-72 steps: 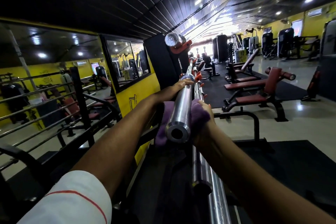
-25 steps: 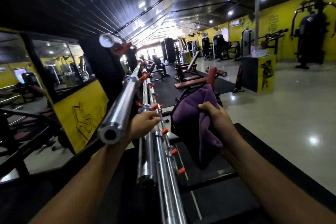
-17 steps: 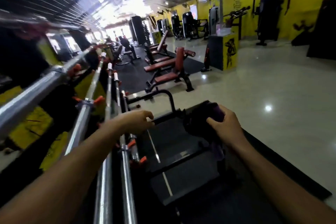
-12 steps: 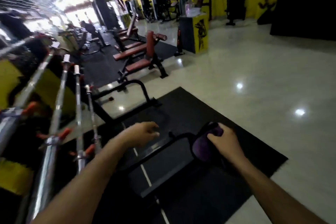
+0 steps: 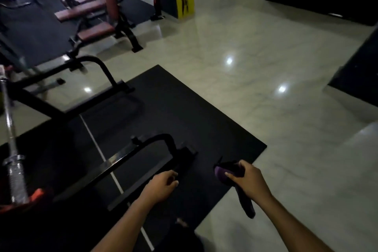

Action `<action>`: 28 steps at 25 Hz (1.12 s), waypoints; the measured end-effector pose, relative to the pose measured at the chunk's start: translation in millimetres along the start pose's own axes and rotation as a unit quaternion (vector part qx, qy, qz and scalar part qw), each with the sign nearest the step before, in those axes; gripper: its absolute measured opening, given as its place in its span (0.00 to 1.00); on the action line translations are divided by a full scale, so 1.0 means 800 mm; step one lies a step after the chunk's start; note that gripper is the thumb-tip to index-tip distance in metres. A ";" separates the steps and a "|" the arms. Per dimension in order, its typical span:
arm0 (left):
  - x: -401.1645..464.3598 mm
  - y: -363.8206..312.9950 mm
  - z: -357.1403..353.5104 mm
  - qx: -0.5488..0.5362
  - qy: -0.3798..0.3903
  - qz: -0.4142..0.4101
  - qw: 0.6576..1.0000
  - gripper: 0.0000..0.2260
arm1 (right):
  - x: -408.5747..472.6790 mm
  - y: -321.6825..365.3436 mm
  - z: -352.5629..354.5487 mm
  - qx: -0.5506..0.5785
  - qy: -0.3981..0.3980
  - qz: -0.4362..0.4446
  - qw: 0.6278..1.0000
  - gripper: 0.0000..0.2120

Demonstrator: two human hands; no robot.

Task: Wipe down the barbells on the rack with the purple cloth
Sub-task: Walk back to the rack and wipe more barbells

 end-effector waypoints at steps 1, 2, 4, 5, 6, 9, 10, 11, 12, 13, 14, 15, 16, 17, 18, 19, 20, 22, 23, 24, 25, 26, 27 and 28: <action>0.022 0.004 0.001 -0.007 -0.001 0.002 1.000 0.16 | 0.019 -0.009 -0.001 0.002 0.004 -0.017 1.000 0.13; 0.044 0.008 0.003 -0.016 -0.003 0.007 1.000 0.16 | 0.039 -0.014 -0.002 -0.001 0.002 -0.030 1.000 0.14; 0.093 0.016 0.011 -0.053 -0.009 0.017 0.998 0.16 | 0.082 -0.015 -0.007 -0.009 0.003 -0.048 0.999 0.14; 0.116 0.019 0.015 -0.067 -0.006 0.024 0.997 0.17 | 0.106 -0.015 -0.010 -0.005 0.007 -0.064 0.998 0.15; 0.138 0.018 0.022 -0.070 -0.005 0.030 0.997 0.17 | 0.130 -0.009 -0.011 -0.012 0.010 -0.076 0.997 0.16; 0.191 -0.002 0.048 -0.085 0.007 0.024 0.996 0.19 | 0.194 0.028 -0.008 -0.032 0.034 -0.077 0.996 0.12; 0.214 -0.008 0.058 -0.082 0.013 0.016 0.996 0.19 | 0.220 0.043 -0.003 -0.040 0.034 -0.066 0.996 0.12; 0.236 -0.010 0.069 -0.073 0.021 0.012 0.997 0.19 | 0.245 0.058 0.002 -0.045 0.030 -0.061 0.997 0.13; 0.258 -0.011 0.085 -0.068 0.026 0.012 0.997 0.18 | 0.271 0.071 0.007 -0.044 0.026 -0.057 0.997 0.13; 0.280 -0.010 0.099 -0.068 0.033 0.013 0.997 0.18 | 0.295 0.081 0.012 -0.038 0.020 -0.059 0.997 0.13; 0.301 -0.008 0.113 -0.069 0.038 0.018 0.997 0.18 | 0.318 0.088 0.017 -0.033 0.014 -0.062 0.997 0.13; 0.322 -0.006 0.125 -0.070 0.042 0.024 0.996 0.18 | 0.341 0.093 0.021 -0.030 0.008 -0.065 0.997 0.13; 0.343 -0.003 0.137 -0.075 0.040 0.027 0.996 0.18 | 0.364 0.096 0.024 -0.025 0.006 -0.068 0.997 0.13; 0.362 -0.001 0.149 -0.083 0.034 0.027 0.996 0.17 | 0.387 0.100 0.027 -0.021 0.008 -0.073 0.997 0.13; 0.383 0.002 0.163 -0.093 0.023 0.030 0.995 0.16 | 0.416 0.104 0.029 -0.020 0.012 -0.076 0.997 0.13; 0.402 0.005 0.176 -0.101 0.012 0.036 0.994 0.16 | 0.445 0.108 0.030 -0.022 0.014 -0.078 0.997 0.13; 0.421 0.008 0.188 -0.101 0.004 0.044 0.994 0.16 | 0.478 0.112 0.031 -0.025 0.016 -0.077 0.997 0.13; 0.462 0.013 0.214 -0.089 -0.009 0.058 0.994 0.18 | 0.550 0.129 0.033 -0.012 0.026 -0.075 0.997 0.13; 0.485 0.017 0.228 -0.087 -0.015 0.071 0.994 0.18 | 0.589 0.142 0.033 -0.008 0.032 -0.069 0.997 0.13; 0.504 0.021 0.246 -0.081 -0.021 0.086 0.993 0.19 | 0.624 0.156 0.032 -0.005 0.038 -0.060 0.997 0.13; 0.519 0.022 0.267 -0.071 -0.027 0.094 0.993 0.20 | 0.658 0.172 0.032 0.006 0.043 -0.056 0.998 0.13; 0.533 0.025 0.292 -0.062 -0.035 0.104 0.992 0.20 | 0.693 0.189 0.026 0.019 0.053 -0.052 0.997 0.13; 0.545 0.024 0.318 -0.057 -0.051 0.110 0.991 0.21 | 0.726 0.207 0.019 0.021 0.066 -0.047 0.996 0.13; 0.558 0.023 0.347 -0.053 -0.076 0.111 0.989 0.22 | 0.758 0.230 0.010 0.026 0.080 -0.040 0.996 0.12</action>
Point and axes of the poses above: each hand's wrist, its own x-axis towards the middle knuckle, its own z-axis out of the back of the hand, y = z × x, the point moved 10 cm from there along x, towards the middle knuckle, and after that the axes turned 1 degree about x, right-handed, at the moved point
